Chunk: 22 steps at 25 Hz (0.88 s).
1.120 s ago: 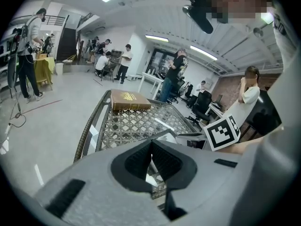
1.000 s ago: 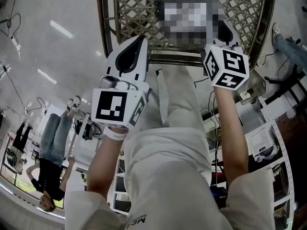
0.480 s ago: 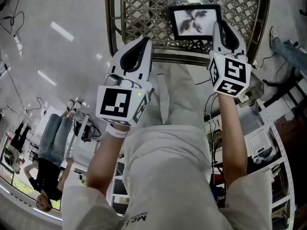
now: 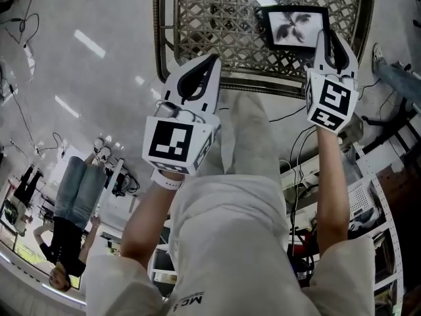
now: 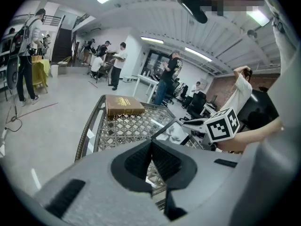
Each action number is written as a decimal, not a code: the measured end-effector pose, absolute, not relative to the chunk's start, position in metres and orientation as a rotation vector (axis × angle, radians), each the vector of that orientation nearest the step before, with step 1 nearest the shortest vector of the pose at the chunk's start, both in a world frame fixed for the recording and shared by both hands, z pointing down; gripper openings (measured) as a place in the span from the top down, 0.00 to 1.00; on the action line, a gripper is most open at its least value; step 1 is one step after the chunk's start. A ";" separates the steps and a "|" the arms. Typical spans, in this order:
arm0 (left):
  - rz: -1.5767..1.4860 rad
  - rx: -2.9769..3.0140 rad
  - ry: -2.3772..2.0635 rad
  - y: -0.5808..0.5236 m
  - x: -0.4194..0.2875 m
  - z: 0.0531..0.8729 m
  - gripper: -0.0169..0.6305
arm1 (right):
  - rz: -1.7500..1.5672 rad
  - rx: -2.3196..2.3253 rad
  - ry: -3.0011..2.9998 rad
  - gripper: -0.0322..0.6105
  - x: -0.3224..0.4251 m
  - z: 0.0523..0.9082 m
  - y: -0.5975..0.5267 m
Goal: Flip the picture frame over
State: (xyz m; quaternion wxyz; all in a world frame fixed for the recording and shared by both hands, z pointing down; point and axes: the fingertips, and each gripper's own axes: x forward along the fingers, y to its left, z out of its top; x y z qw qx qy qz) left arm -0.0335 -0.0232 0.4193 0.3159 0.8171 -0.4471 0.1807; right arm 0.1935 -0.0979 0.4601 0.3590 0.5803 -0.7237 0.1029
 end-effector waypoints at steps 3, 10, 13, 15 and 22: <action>0.475 2.145 -1.182 -0.022 -0.032 0.421 0.94 | 0.210 1.496 -1.852 0.83 0.199 0.457 -0.109; 0.477 2.149 -1.148 -0.017 -0.029 0.425 0.94 | 0.138 1.532 -1.795 0.83 0.214 0.458 -0.127; 0.477 2.154 -1.122 -0.014 -0.026 0.425 0.94 | 0.081 1.543 -1.766 0.83 0.219 0.456 -0.134; 0.487 2.152 -1.110 -0.010 -0.024 0.425 0.94 | 0.028 1.531 -1.741 0.83 0.221 0.455 -0.136; 0.502 2.170 -1.074 -0.011 -0.022 0.427 0.94 | -0.276 1.443 -1.587 0.83 0.222 0.442 -0.148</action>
